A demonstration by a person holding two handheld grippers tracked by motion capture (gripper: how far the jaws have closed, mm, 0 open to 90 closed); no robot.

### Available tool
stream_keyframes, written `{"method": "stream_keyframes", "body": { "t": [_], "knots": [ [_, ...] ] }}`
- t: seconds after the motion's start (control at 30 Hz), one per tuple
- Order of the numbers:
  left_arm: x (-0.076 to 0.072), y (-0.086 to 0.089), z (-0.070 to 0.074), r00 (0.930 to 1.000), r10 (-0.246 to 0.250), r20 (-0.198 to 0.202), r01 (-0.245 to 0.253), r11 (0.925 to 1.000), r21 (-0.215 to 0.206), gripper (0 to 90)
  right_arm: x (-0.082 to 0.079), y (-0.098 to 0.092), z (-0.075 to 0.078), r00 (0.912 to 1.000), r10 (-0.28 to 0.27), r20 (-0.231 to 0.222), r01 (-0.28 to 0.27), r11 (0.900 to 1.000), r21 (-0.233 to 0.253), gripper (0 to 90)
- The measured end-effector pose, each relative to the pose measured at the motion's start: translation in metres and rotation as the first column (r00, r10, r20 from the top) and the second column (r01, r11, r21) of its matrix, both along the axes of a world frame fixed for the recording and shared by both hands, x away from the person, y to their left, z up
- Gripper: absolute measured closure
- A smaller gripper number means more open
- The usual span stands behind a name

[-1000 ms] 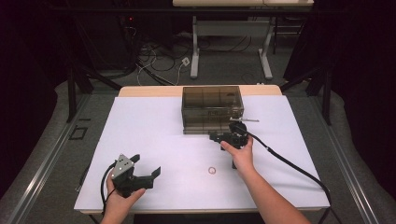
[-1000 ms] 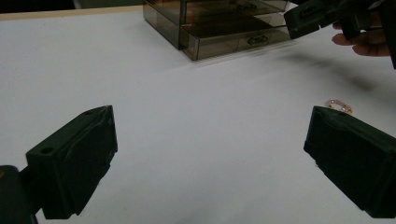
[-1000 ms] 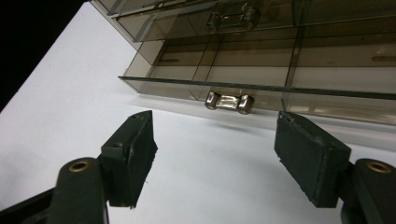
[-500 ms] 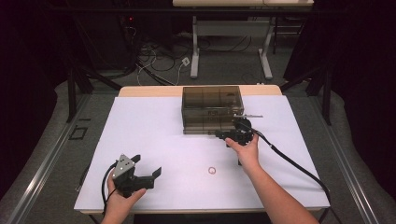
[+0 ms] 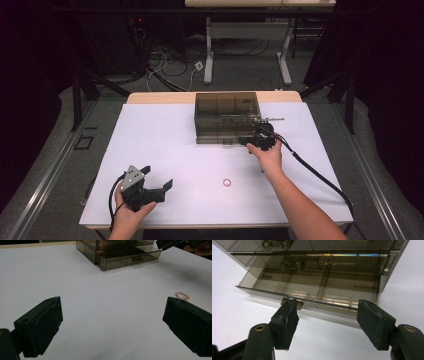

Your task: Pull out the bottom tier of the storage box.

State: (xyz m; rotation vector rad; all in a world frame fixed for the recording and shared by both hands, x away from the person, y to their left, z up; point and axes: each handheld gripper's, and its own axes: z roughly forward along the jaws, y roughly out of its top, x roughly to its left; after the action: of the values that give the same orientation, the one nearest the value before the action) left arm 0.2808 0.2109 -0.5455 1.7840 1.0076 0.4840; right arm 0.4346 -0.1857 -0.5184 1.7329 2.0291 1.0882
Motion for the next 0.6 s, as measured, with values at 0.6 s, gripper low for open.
{"method": "stream_keyframes", "body": {
  "t": [0.6],
  "knots": [
    [0.0,0.001,0.0,1.0,0.002,0.0,-0.002,1.0,0.0,2.6,0.013,-0.011,0.003,0.9984,-0.057,-0.005,0.056,0.997,-0.052,37.7]
  ]
}}
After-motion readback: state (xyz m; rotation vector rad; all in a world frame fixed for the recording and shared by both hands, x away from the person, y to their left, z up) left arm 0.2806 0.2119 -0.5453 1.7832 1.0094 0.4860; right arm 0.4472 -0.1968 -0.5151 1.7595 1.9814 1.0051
